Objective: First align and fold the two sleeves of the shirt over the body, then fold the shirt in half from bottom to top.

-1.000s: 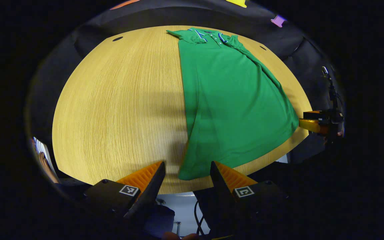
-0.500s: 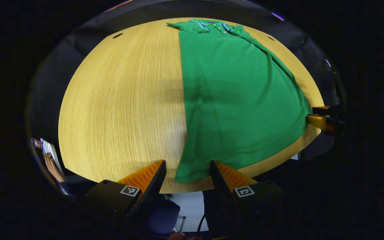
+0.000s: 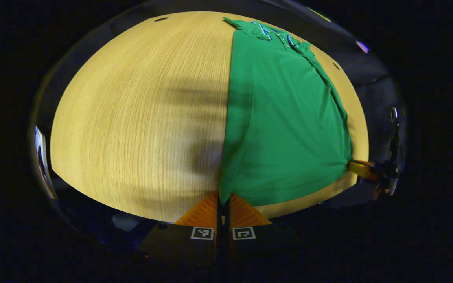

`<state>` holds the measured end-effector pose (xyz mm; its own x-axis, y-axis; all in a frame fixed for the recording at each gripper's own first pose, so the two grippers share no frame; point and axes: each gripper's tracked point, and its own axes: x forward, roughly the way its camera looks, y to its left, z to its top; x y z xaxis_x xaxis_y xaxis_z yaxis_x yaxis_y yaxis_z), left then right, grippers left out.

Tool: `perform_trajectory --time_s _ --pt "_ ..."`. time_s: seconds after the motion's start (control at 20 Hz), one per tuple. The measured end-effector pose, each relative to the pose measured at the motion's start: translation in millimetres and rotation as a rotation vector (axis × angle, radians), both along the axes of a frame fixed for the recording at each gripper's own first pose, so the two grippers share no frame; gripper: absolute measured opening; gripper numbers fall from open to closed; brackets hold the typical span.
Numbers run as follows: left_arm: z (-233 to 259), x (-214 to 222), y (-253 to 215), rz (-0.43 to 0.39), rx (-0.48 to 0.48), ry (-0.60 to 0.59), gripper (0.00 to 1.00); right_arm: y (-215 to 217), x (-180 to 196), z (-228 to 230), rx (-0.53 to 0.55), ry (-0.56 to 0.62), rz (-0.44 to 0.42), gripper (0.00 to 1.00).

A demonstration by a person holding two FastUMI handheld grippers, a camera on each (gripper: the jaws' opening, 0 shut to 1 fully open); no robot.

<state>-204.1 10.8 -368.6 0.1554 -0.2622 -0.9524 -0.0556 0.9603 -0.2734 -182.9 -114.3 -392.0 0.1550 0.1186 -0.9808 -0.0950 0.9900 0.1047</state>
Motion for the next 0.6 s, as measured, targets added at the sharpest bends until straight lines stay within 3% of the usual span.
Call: perform_trajectory --time_s 0.2,0.45,0.5,0.55,0.6 --pt "20 3 -3 0.024 -0.059 -0.028 0.04 -2 0 9 0.032 0.013 -0.025 0.02" --pt "45 34 -9 -0.049 -0.062 -0.132 0.04 -4 23 40 0.086 -0.033 -0.053 0.02" --pt "49 42 -11 -0.063 -0.069 -0.155 0.04 -5 30 45 0.095 -0.043 -0.062 0.07" --pt "55 50 -13 -0.078 -0.072 -0.179 0.04 -6 40 51 0.108 -0.056 -0.077 0.0" --pt "60 58 -13 -0.094 -0.07 -0.202 0.04 -5 50 57 0.122 -0.071 -0.093 0.02"
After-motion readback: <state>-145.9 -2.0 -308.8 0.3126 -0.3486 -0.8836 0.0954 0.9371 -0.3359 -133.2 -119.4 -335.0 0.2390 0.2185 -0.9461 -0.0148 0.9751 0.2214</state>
